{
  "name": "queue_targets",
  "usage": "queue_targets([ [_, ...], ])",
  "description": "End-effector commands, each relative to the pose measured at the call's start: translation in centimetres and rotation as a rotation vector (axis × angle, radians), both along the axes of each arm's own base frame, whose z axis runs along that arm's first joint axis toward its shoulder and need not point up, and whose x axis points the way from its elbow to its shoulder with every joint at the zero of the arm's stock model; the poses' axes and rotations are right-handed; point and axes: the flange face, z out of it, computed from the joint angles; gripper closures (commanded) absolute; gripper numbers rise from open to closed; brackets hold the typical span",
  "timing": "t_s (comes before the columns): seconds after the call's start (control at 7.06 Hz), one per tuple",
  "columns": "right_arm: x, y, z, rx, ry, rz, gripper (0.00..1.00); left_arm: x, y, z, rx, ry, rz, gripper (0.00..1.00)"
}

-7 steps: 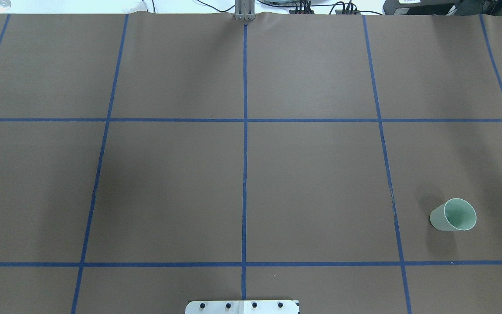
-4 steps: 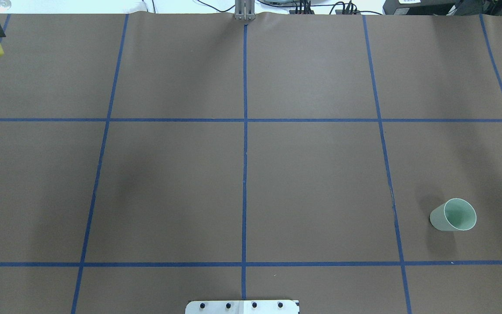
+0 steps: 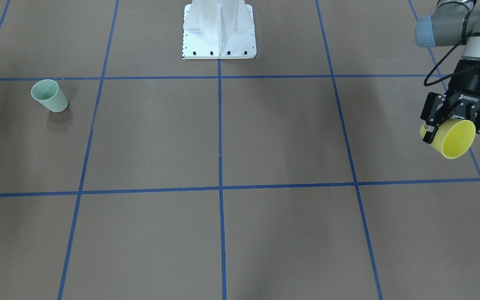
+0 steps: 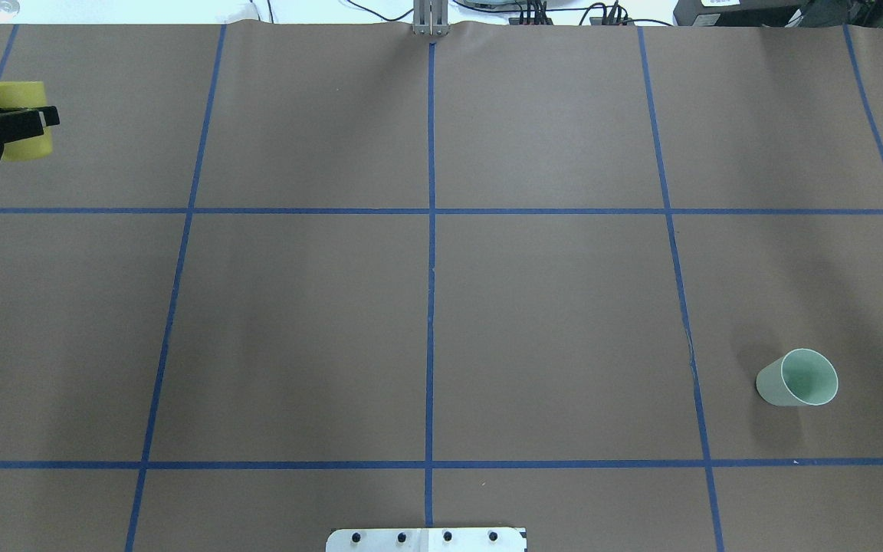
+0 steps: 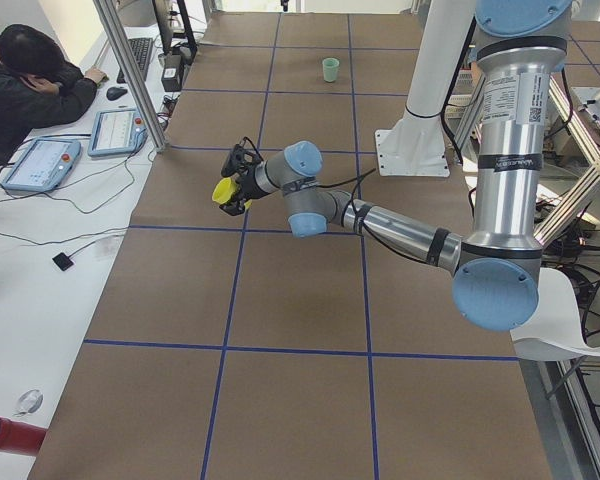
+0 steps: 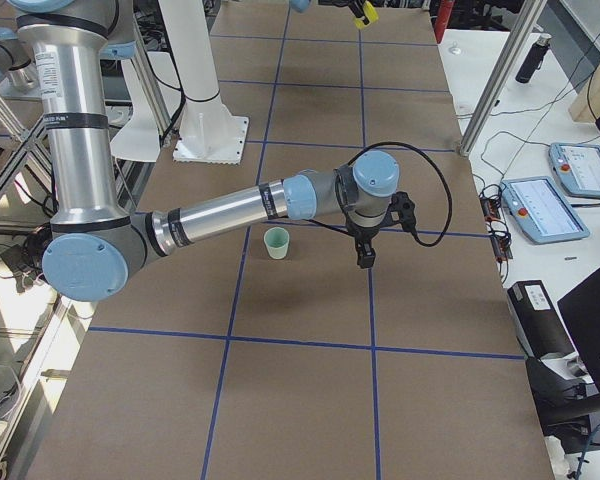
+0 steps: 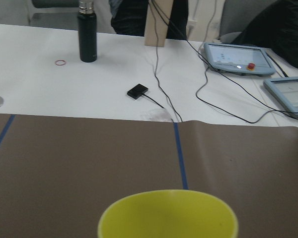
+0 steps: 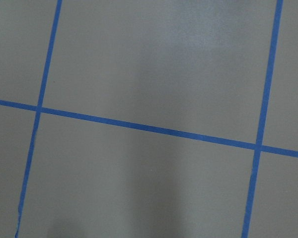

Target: Transfer and stack yellow cup on green cup

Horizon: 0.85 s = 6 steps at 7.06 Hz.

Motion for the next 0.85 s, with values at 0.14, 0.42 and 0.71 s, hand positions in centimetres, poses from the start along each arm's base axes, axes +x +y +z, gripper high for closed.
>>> queue_targets([
  [0.14, -8.9, -3.2, -8.1, -0.139, -0.041, 0.054, 0.01, 3.1, 6.1, 0.9, 0.234, 0.049, 0.155, 1.00],
  [0.42, -19.4, -4.1, -19.1, -0.190, -0.103, 0.042, 0.01, 6.2, 7.6, 0.2, 0.278, 0.052, 0.232, 1.00],
  [0.71, -29.0, -0.4, -23.8, -0.163, -0.200, 0.020, 0.01, 10.7, 8.6, -2.2, 0.319, 0.094, 0.303, 1.00],
])
